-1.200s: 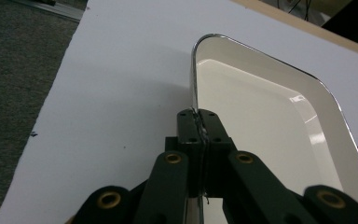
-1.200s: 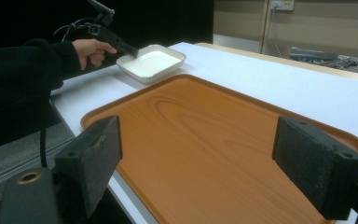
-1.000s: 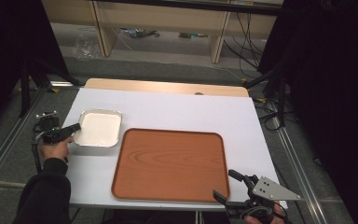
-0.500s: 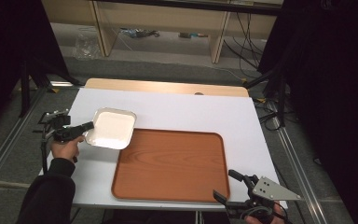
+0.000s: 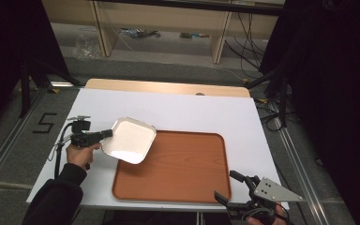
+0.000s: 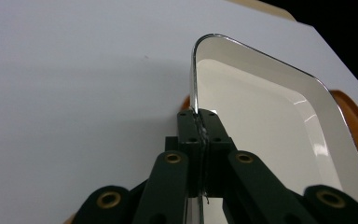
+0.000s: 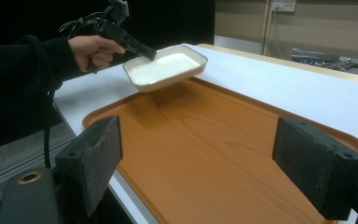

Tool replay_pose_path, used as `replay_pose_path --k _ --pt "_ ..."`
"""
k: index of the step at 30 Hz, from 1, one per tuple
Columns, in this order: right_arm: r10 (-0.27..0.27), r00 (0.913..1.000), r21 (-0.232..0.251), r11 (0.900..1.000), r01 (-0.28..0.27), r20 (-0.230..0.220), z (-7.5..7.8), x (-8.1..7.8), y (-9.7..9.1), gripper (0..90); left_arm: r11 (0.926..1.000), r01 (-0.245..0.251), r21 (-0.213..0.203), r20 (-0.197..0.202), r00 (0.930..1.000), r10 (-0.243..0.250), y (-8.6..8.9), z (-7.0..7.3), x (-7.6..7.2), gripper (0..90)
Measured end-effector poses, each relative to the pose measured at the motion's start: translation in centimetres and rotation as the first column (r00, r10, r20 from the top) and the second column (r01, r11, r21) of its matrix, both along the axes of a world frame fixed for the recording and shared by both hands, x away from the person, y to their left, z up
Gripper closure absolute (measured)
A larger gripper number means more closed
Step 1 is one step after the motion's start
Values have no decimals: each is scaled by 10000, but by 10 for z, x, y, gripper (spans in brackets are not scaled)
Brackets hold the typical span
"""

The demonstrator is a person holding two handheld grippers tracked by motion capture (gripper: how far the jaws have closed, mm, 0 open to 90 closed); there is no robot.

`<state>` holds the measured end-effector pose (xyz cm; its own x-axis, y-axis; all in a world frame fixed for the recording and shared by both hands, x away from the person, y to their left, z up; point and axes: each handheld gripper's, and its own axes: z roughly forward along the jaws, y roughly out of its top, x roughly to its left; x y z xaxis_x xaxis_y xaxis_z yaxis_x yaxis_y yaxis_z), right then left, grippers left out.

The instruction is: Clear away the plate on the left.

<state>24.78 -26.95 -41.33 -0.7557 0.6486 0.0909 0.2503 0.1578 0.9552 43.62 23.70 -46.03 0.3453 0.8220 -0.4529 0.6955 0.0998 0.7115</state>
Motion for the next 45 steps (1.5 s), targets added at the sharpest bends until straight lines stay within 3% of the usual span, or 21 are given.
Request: replay_pose_path --k 2,3,6,8,9,14,15,17,19,22,24,28,29,30,31,32,33,38,41,43,45 --pt "-61 10000 -200 9998 61 29 1 0 -1 168 9996 296 25 -28 9996 -296 -10 -1 -1 882" --pt "3 10000 17 10000 -3 3 0 0 0 169 7812 1681 6012 3176 8468 -4266 21 7 36 882" --pt "17 10000 -57 10000 -17 35 0 0 0 169 7834 1697 5980 3172 8474 -4257 11 6 35 882" --pt "-51 10000 -205 9998 51 29 1 0 -1 169 7889 1867 5854 3137 8451 -4328 3 5 33 882" --pt "8 10000 20 10000 -8 -2 0 0 0 169 7941 2130 5693 3067 8411 -4455 -3 3 33 882" --pt "-47 10000 -223 9997 48 33 1 0 -1 169 7919 2557 5545 2837 8365 -4687 -14 1 30 882" --pt "85 9999 151 9999 -83 -135 0 0 1 169 8016 2834 5265 2813 8316 -4788 -19 -1 29 882" --pt "105 9999 -197 9998 -105 37 1 1 -1 169 7933 2741 5437 2741 8353 -4765 -23 -1 27 882" --pt "80 10000 -193 9998 -79 41 1 1 -1 169 7963 3018 5243 2648 8309 -4893 -32 -2 25 882" --pt "175 9998 -91 9998 -176 -94 0 0 0 169 7933 2998 5299 2609 8324 -4889 -34 -3 23 882" --pt "146 9999 -183 9997 -146 22 0 1 -1 169 7995 3219 5072 2582 8283 -4973 -39 -4 22 882" --pt "67 9998 -101 9999 -65 211 0 1 0 169 7977 3391 4986 2465 8269 -5055 -48 -7 20 882" --pt "125 9998 -80 9999 -124 155 0 2 0 169 7981 3571 4854 2445 8210 -5160 -54 -9 19 882" --pt "125 9998 -80 9999 -124 155 0 2 0 169 7981 3571 4854 2445 8210 -5160 -54 -9 19 882" --pt "25 10000 -51 10000 -25 -54 0 0 0 169 8568 3927 3342 1566 8733 -4614 -67 -14 7 882" --pt "25 10000 -51 10000 -25 -54 0 0 0 169 8568 3927 3342 1566 8733 -4614 -67 -14 7 882" --pt "68 9998 -63 10000 -67 203 0 1 0 169 9732 2286 260 -474 9727 -2272 -91 -13 -19 882" --pt "56 10000 -57 10000 -56 -8 0 0 0 169 9700 2418 263 -585 9690 -2399 -97 -16 -21 882" --pt "-47 10000 -221 9997 48 53 0 0 -1 169 9638 2604 577 -644 9643 -2567 -103 -20 -22 882" --pt "87 9999 -29 10000 -87 70 0 1 0 170 9650 2554 595 -699 9654 -2512 -105 -21 -22 881" --pt "89 9999 -218 9997 -87 70 0 1 -1 170 9635 2613 590 -789 9633 -2564 -108 -24 -23 881"
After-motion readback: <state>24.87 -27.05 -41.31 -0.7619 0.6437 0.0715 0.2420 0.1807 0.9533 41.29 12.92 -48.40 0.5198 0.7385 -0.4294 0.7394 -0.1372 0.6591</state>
